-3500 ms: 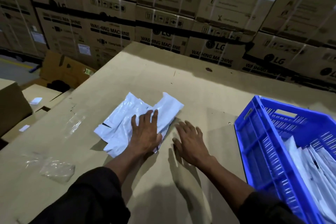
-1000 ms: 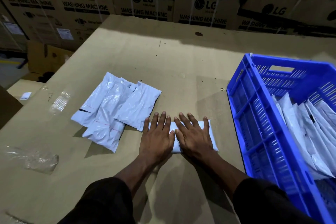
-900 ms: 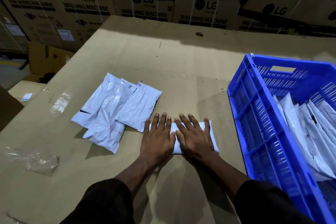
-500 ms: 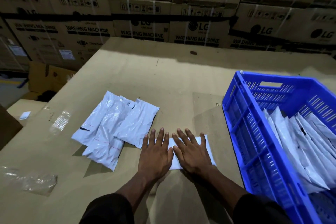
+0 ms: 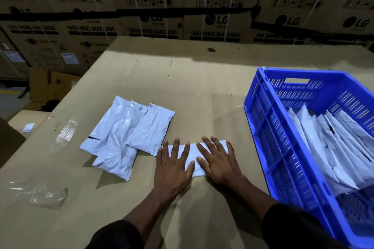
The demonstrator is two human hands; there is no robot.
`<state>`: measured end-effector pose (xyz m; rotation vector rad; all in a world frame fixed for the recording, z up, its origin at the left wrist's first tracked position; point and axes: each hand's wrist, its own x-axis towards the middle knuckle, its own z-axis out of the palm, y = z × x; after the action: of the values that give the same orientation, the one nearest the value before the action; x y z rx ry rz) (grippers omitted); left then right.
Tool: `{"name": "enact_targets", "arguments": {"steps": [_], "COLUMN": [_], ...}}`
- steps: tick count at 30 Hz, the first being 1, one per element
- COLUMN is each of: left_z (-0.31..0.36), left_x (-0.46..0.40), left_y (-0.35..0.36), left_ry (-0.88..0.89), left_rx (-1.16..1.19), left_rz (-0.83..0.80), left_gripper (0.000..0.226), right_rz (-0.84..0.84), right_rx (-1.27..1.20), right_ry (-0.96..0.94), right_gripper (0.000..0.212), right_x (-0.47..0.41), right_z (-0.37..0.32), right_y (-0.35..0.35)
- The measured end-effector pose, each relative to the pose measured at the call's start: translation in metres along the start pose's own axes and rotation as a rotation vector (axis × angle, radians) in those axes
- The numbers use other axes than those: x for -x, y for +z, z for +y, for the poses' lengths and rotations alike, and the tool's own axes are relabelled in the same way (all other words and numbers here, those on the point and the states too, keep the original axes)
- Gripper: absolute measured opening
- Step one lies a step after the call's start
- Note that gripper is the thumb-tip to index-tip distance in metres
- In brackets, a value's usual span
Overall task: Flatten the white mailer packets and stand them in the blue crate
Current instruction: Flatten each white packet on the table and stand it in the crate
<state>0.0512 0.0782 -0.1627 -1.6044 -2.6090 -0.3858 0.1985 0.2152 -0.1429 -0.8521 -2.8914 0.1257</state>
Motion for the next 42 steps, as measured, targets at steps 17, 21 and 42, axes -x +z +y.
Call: {"name": "enact_targets", "arguments": {"steps": [17, 21, 42], "left_z": [-0.003, -0.004, -0.024], "left_x": [0.007, 0.004, 0.010], "left_y": [-0.005, -0.006, -0.026], "left_ry": [0.010, 0.033, 0.257], "left_rx": [-0.011, -0.041, -0.083], "left_rz": [-0.128, -0.120, -0.154], "left_gripper": [0.066, 0.068, 0.063], "right_rz": [-0.110, -0.103, -0.171], "right_rx": [0.023, 0.040, -0.036], "right_ry": [-0.059, -0.067, -0.125], "right_gripper": [0.059, 0.055, 0.076], "right_x": [0.015, 0.012, 0.008], "right_z": [-0.005, -0.003, -0.005], "right_y": [-0.004, -0.007, -0.042]}}
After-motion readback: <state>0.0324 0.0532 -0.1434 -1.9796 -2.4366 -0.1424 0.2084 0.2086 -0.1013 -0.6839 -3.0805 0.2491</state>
